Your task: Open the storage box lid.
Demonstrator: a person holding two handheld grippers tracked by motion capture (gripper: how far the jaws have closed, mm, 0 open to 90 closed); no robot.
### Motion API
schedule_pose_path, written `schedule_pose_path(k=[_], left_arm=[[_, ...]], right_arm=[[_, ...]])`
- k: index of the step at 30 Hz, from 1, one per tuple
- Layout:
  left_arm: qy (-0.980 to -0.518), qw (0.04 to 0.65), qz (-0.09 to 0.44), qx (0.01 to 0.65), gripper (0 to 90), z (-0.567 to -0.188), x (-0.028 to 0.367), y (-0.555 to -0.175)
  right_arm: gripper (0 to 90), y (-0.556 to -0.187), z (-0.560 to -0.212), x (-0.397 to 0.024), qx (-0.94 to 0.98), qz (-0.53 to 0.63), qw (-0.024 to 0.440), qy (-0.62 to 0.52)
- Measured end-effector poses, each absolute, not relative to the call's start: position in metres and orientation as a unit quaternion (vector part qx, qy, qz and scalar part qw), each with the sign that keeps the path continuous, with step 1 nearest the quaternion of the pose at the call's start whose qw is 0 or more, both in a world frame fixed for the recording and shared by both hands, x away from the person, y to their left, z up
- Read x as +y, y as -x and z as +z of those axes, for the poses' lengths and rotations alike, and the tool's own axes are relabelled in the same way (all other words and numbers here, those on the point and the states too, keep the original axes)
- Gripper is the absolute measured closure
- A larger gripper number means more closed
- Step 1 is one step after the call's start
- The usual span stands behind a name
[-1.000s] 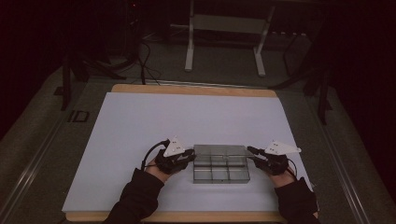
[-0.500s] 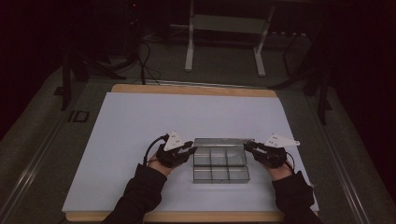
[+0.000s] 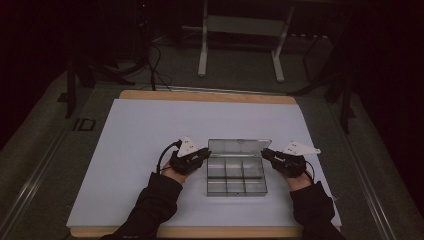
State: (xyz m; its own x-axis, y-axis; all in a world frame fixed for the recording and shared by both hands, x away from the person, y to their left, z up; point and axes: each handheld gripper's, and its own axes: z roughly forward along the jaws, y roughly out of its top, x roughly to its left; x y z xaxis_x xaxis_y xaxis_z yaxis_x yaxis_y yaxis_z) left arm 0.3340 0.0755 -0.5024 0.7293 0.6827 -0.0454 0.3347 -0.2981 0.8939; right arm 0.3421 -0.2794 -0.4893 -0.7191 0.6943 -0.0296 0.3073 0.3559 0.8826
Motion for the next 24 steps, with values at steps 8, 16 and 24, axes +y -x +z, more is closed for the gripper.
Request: schedule_pose_path(k=[8,16,24], left_arm=[[-0.775,0.504,0.177,0.337,82.7,-0.506,0.073,-0.341],[-0.767,0.507,0.178,0.351,83.3,-0.509,0.072,-0.347],[-0.765,0.507,0.172,0.358,82.9,-0.51,0.072,-0.351]], right_arm=[[81.2,-0.349,-0.49,-0.276,0.791,0.472,0.204,-0.331],[80.4,-0.356,-0.494,-0.273,0.778,0.479,0.198,-0.356],[77.6,-0.36,-0.495,-0.269,0.777,0.471,0.204,-0.364]])
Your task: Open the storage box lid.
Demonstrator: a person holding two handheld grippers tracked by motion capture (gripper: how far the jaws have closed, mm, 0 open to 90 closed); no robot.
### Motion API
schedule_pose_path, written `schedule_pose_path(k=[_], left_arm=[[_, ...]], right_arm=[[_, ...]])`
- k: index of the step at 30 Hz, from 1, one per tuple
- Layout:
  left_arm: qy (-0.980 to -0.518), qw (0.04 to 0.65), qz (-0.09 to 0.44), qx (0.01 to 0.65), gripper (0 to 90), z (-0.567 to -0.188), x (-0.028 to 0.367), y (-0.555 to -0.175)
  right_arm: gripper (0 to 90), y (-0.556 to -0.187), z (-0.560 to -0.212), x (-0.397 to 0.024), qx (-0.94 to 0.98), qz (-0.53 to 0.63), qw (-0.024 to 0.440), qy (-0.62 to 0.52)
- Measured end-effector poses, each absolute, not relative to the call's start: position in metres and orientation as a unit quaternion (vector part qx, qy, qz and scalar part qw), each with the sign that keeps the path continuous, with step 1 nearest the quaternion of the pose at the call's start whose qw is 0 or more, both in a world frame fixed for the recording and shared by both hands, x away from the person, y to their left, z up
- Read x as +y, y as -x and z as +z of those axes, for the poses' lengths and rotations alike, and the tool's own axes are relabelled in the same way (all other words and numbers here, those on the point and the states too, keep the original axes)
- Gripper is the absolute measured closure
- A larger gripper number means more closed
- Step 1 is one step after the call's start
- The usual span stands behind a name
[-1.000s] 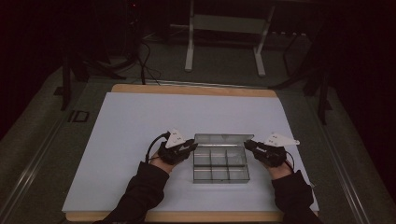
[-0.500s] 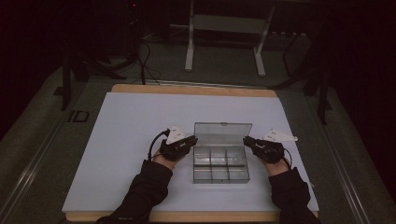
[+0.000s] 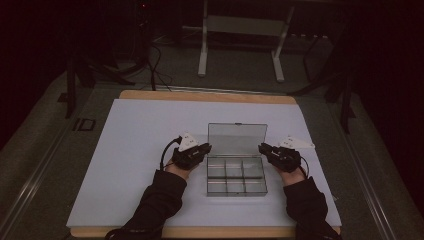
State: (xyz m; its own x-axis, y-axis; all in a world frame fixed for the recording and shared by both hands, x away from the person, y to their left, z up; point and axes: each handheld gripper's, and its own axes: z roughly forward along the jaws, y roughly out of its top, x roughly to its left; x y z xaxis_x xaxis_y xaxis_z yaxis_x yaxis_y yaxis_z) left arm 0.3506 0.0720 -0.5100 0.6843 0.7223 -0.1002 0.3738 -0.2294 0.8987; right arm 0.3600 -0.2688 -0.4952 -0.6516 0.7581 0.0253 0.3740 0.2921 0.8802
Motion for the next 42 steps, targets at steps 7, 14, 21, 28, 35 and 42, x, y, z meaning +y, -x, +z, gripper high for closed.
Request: schedule_pose_path(k=[7,14,21,28,35,42], left_arm=[[-0.764,0.505,0.169,0.364,80.0,-0.511,0.07,-0.354],[-0.762,0.505,0.163,0.37,75.4,-0.515,0.068,-0.356],[-0.764,0.499,0.158,0.378,68.1,-0.518,0.064,-0.36],[-0.76,0.499,0.145,0.39,65.2,-0.521,0.065,-0.363],[-0.763,0.495,0.134,0.394,60.2,-0.524,0.063,-0.364],[-0.762,0.494,0.133,0.397,60.0,-0.524,0.063,-0.364]], right_arm=[[73.0,-0.363,-0.497,-0.264,0.776,0.465,0.204,-0.375],[67.5,-0.365,-0.501,-0.261,0.777,0.46,0.202,-0.379],[64.4,-0.367,-0.504,-0.259,0.778,0.451,0.195,-0.392],[58.2,-0.369,-0.507,-0.257,0.783,0.442,0.184,-0.397],[55.6,-0.371,-0.509,-0.257,0.782,0.44,0.172,-0.406],[54.5,-0.371,-0.509,-0.256,0.782,0.438,0.169,-0.41]])
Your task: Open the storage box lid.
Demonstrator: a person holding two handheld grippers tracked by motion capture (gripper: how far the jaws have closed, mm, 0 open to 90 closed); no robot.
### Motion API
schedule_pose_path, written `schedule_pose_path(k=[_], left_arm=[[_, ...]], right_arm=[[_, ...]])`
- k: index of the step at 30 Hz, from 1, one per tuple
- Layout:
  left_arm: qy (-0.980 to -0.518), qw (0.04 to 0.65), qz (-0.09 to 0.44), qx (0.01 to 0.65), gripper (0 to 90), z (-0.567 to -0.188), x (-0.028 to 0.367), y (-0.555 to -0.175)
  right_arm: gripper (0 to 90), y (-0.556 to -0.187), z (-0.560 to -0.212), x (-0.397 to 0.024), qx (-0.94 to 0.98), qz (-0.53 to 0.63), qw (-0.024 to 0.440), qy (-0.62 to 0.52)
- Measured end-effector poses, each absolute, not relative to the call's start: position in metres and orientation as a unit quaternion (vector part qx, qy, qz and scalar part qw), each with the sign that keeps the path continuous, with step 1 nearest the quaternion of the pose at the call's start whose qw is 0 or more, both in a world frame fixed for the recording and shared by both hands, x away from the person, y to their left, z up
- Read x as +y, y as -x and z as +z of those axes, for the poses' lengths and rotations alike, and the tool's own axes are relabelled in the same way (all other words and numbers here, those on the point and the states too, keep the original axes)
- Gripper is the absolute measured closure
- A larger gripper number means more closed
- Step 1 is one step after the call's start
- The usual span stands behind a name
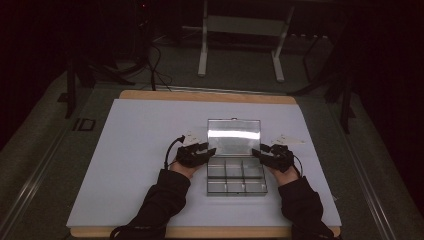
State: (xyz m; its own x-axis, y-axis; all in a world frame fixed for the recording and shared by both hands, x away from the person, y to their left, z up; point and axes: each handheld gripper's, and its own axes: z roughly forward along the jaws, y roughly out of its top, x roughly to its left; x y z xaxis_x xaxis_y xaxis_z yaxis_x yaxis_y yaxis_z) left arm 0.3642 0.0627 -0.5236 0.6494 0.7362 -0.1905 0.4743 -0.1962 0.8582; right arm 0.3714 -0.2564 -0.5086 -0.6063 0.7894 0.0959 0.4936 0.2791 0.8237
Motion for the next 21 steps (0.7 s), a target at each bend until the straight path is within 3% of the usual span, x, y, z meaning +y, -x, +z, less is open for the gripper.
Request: schedule_pose_path(k=[21], left_arm=[[-0.757,0.491,0.114,0.415,55.8,-0.5253,0.0634,-0.3666]], right_arm=[[48.9,-0.3733,-0.5089,-0.2534,0.779,0.432,0.167,-0.424]])
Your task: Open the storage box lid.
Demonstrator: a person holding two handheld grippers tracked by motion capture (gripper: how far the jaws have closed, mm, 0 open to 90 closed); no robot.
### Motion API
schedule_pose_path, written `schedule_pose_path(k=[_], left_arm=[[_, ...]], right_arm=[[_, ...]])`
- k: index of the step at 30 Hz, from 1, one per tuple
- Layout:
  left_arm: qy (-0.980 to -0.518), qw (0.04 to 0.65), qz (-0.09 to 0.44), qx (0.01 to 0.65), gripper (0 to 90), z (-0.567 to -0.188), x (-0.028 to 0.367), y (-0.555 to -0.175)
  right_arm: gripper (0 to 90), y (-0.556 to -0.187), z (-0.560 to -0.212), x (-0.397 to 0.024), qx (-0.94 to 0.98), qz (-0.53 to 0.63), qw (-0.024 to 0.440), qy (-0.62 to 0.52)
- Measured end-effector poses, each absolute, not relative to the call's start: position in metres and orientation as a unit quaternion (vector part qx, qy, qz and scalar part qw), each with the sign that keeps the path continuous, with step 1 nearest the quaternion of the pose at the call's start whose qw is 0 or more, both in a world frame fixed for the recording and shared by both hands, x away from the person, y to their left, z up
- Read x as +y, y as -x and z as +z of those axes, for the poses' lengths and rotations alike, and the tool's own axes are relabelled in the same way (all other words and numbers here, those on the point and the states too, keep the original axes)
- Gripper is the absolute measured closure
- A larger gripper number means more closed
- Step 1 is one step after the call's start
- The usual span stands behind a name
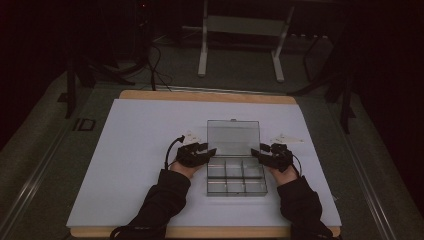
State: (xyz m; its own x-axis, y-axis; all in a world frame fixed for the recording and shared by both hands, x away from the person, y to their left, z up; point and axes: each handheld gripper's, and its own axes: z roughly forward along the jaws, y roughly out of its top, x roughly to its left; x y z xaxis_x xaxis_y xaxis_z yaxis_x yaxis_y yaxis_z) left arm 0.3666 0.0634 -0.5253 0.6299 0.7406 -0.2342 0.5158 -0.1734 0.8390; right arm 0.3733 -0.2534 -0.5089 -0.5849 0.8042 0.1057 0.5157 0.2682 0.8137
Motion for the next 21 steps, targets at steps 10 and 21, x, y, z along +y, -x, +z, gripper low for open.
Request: schedule_pose_path(k=[10,21], left_arm=[[-0.757,0.487,0.11,0.421,52.8,-0.528,0.062,-0.369],[-0.777,0.488,0.11,0.382,15.4,-0.517,0.058,-0.364]], right_arm=[[49.3,-0.376,-0.511,-0.251,0.779,0.422,0.166,-0.432],[35.7,-0.377,-0.504,-0.253,0.786,0.421,0.162,-0.422]])
